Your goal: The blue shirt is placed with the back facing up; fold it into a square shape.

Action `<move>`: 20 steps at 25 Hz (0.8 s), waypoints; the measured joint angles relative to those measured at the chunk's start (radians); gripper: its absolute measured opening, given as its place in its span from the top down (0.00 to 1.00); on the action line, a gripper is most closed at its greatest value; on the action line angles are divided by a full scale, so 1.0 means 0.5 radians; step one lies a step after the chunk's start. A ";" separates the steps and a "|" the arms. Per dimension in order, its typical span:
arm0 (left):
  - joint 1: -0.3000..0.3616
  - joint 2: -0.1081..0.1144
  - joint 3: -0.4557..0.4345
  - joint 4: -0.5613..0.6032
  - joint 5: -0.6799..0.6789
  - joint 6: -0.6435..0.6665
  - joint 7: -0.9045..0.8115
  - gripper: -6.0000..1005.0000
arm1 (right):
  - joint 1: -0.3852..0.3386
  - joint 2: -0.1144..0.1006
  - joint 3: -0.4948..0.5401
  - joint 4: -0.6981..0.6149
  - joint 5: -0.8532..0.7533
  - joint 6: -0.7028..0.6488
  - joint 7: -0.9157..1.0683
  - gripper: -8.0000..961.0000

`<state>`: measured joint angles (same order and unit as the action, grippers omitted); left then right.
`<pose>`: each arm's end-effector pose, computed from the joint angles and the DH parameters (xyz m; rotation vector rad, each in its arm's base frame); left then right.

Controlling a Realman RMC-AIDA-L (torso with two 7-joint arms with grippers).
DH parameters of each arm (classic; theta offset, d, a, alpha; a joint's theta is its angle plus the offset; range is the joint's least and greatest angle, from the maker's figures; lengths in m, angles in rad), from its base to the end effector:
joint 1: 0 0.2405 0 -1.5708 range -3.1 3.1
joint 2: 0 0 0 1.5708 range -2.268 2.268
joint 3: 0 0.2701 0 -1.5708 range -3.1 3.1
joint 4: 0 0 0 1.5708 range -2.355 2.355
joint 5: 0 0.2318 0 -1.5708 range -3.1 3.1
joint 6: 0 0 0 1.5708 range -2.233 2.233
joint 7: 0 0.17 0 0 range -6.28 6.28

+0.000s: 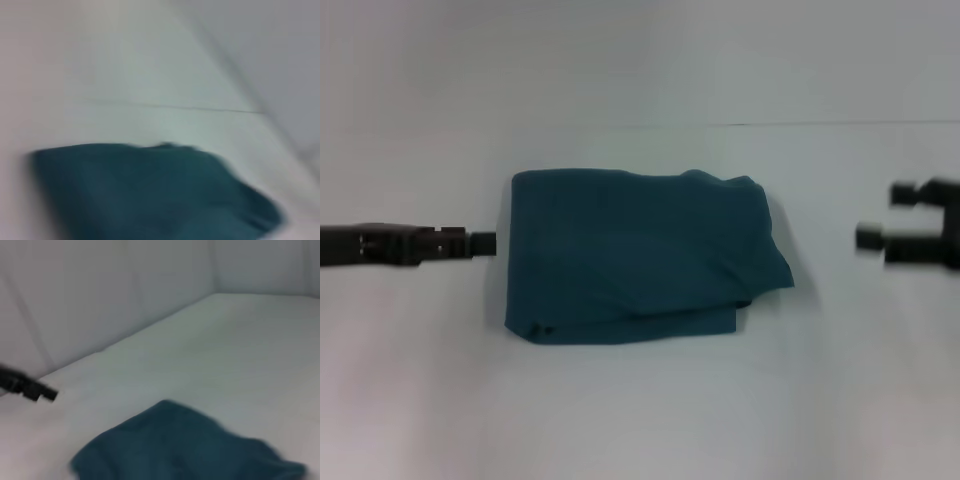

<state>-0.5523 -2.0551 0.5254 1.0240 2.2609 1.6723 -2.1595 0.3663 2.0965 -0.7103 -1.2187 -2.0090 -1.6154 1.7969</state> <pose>-0.2819 0.3813 0.0596 -2.4323 -1.3585 -0.5254 0.2690 0.3577 0.0672 -2.5338 0.7320 0.5332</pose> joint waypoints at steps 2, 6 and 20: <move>0.078 -0.001 -0.137 -0.102 -0.131 0.308 0.398 0.30 | -0.019 -0.003 -0.015 0.048 0.006 -0.155 -0.140 0.02; 0.179 -0.019 -0.180 -0.168 -0.111 0.501 0.711 0.17 | -0.050 -0.010 -0.014 0.126 -0.004 -0.431 -0.384 0.02; 0.235 -0.047 -0.155 -0.187 -0.021 0.644 0.860 0.05 | -0.105 -0.015 0.021 0.364 -0.109 -0.476 -0.603 0.02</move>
<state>-0.4346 -2.0788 0.4479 0.9303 2.2504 1.9944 -1.7293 0.3139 2.0890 -0.6997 -1.0368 -2.0634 -1.8532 1.4955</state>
